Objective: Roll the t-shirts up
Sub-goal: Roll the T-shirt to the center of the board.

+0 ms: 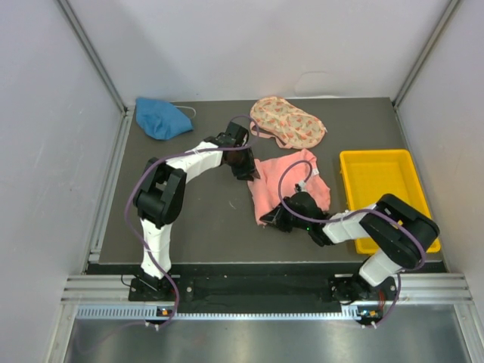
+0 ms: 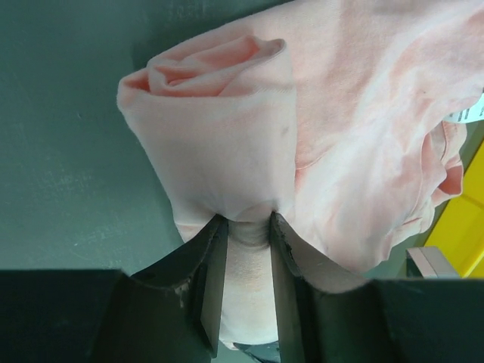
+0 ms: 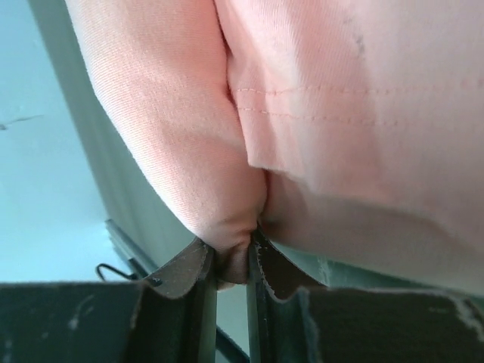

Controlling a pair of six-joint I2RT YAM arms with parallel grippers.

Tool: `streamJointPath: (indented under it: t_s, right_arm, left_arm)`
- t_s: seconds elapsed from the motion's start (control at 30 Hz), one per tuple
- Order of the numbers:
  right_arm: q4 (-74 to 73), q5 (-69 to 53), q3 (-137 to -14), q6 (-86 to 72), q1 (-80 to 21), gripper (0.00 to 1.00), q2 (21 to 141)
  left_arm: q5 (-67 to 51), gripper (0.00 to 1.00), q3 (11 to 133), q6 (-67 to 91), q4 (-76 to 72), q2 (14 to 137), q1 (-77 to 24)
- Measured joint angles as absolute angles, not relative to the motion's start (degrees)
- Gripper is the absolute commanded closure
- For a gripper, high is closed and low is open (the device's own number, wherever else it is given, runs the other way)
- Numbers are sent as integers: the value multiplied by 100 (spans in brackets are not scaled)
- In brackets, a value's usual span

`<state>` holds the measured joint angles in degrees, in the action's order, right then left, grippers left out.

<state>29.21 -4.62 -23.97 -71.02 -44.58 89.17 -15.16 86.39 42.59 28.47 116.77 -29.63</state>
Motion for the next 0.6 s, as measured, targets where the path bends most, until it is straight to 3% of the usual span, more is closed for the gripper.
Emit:
streamJointPath:
  t_s: [0.07, 0.27, 0.33, 0.47, 0.6]
  right_arm:
    - [3367, -604, -2285, -7303, -4436, 93, 9085]
    - [3931, -760, -2143, -7548, -4410, 77, 9308]
    - [3841, -755, -2161, -7498, -4412, 66, 9268]
    - [2917, -650, -2469, -7120, -4488, 44, 8906]
    - [1745, -191, -2792, -6637, -4722, 43, 8401]
  left_arm:
    - [-1511, 68, 8639, 4261, 2829, 11677, -2976]
    - [-1153, 73, 8903, 4222, 3107, 11760, -3159]
    - [-945, 73, 9157, 4176, 3321, 11878, -3284]
    - [-537, 73, 9347, 4073, 3496, 11998, -3492]
    - [-320, 73, 9445, 4032, 3625, 12042, -3566]
